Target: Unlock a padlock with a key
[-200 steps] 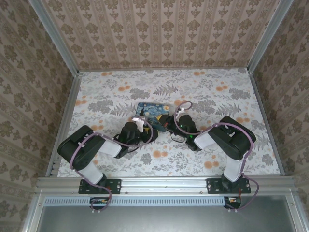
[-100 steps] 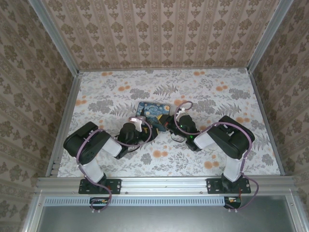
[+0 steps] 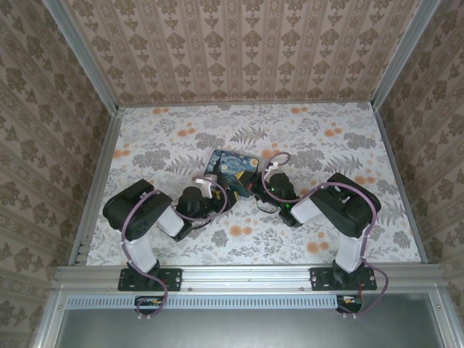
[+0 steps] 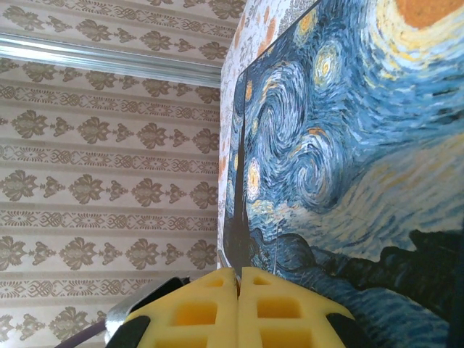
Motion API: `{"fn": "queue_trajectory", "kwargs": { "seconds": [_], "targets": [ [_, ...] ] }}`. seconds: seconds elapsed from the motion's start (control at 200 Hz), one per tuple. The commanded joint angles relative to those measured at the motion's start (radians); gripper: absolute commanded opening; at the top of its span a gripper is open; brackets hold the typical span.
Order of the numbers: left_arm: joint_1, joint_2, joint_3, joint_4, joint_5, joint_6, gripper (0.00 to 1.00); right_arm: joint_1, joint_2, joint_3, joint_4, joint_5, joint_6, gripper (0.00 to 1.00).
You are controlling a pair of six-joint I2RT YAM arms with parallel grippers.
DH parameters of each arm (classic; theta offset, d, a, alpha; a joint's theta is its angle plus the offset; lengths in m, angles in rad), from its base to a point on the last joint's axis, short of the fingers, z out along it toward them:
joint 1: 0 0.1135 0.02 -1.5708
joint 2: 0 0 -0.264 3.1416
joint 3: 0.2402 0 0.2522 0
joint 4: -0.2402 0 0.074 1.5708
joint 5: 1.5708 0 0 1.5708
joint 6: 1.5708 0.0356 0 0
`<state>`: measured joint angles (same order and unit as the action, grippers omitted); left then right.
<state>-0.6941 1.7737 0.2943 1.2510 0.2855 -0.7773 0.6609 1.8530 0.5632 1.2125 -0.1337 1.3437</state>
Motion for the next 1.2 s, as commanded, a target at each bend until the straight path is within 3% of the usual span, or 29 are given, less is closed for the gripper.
{"fn": "queue_trajectory", "kwargs": {
  "seconds": [0.0, 0.175, 0.865, 1.195],
  "targets": [
    [-0.009, -0.084, -0.008, -0.012, 0.024, -0.049, 0.58, -0.001, 0.037, -0.016, -0.038, 0.014, 0.009, 0.00],
    [-0.013, -0.116, -0.003, -0.043, 0.013, -0.056, 0.59, -0.002, 0.047, -0.017, -0.033, 0.015, 0.012, 0.00],
    [0.016, 0.065, -0.011, 0.028, -0.034, -0.083, 0.65, -0.001, 0.050, -0.020, -0.022, 0.017, 0.021, 0.00],
    [0.024, 0.100, 0.001, 0.027, -0.042, -0.088, 0.55, -0.002, 0.044, -0.029, -0.024, 0.021, 0.020, 0.00]
  ]
}}
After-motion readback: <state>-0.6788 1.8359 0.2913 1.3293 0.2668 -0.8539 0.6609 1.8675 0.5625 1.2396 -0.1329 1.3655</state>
